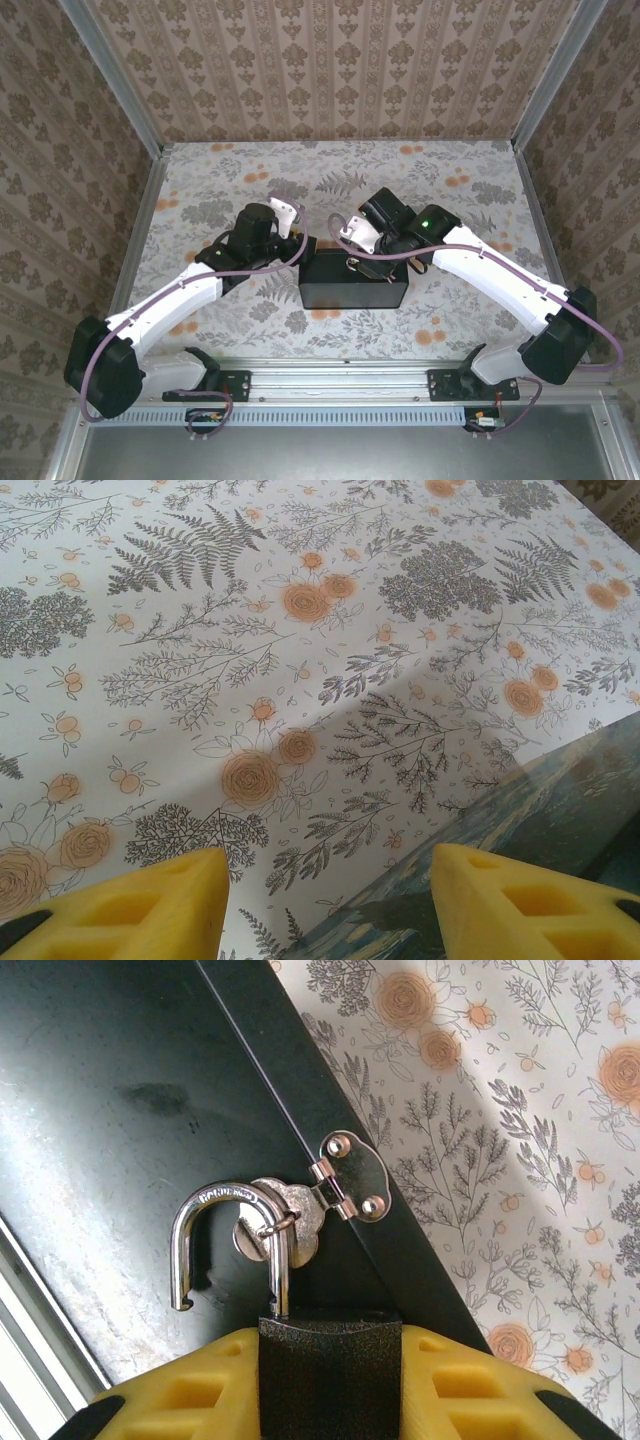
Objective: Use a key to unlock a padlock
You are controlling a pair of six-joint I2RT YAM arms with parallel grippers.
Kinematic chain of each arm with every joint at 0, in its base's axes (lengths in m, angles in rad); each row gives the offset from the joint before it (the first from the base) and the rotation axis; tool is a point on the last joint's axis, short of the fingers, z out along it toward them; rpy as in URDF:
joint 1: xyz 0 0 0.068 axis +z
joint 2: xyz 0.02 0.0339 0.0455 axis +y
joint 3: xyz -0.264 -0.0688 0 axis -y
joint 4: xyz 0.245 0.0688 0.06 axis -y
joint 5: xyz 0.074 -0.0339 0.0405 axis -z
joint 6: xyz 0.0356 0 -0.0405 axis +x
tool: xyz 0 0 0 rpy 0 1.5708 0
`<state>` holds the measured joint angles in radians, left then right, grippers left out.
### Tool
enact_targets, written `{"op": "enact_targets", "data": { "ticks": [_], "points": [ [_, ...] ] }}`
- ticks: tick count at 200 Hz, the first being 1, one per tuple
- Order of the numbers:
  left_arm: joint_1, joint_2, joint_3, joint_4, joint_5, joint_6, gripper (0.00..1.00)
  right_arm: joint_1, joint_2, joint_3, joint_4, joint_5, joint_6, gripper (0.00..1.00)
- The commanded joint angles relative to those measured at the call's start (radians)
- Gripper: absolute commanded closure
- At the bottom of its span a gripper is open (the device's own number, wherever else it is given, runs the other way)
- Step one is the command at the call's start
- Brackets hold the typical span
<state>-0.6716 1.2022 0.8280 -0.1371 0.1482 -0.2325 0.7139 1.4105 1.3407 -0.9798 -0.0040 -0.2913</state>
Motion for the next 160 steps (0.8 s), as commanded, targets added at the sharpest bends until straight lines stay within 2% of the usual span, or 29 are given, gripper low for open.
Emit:
{"op": "enact_targets", "data": {
  "ticks": [1, 65, 131, 160],
  "points": [
    [0.007, 0.001, -0.02, -0.028, -0.018, -0.002, 0.43, -0.004, 0.042, 0.041, -0.154, 0.102, 0.027, 0.77],
    [0.001, 0.022, -0.021, -0.022, -0.027, -0.013, 0.44, -0.005, 0.139, 0.142, -0.32, 0.183, 0.192, 0.81],
    [-0.002, 0.005, -0.041, -0.015, -0.017, -0.028, 0.44, -0.054, 0.176, 0.175, -0.307, 0.232, 0.324, 0.85],
    [-0.015, 0.008, -0.05, 0.001, 0.015, -0.034, 0.44, -0.106, 0.179, 0.19, -0.258, 0.201, 0.374, 0.88]
  ]
}}
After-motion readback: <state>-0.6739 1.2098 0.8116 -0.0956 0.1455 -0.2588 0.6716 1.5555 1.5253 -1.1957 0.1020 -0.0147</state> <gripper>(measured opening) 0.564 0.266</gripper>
